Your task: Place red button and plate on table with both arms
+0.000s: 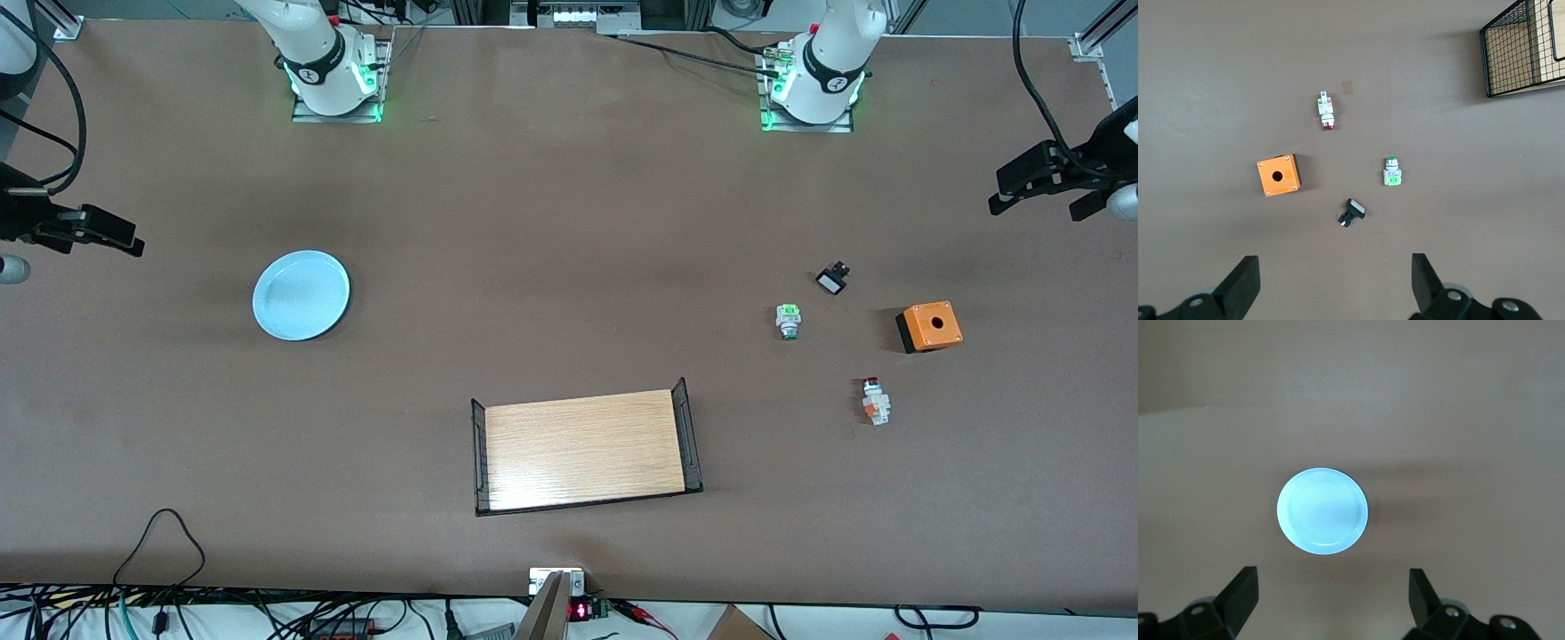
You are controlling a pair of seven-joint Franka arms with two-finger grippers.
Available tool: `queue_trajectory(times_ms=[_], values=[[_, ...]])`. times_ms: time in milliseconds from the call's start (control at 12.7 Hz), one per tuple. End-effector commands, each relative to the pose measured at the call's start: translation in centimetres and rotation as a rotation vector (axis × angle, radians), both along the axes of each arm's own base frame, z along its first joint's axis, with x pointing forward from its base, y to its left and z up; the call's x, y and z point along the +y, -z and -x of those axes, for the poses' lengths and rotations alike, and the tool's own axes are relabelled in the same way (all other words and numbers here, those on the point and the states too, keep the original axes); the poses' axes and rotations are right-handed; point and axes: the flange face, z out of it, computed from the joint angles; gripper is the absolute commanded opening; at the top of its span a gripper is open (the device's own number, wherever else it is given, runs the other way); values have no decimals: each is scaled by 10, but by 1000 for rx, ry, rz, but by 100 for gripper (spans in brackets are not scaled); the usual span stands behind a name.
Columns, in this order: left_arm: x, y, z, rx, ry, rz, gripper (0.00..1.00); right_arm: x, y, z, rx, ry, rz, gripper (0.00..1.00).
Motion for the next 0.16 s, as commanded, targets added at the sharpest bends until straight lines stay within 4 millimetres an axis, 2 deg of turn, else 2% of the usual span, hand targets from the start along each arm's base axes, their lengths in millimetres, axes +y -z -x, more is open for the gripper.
queue_trajectory(times_ms=[0, 79], values=[[0, -2, 5, -8, 12, -26, 100, 3, -5, 7, -1, 9, 12, 100], [0, -2, 5, -8, 12, -26, 100, 3, -5, 7, -1, 9, 14, 100]])
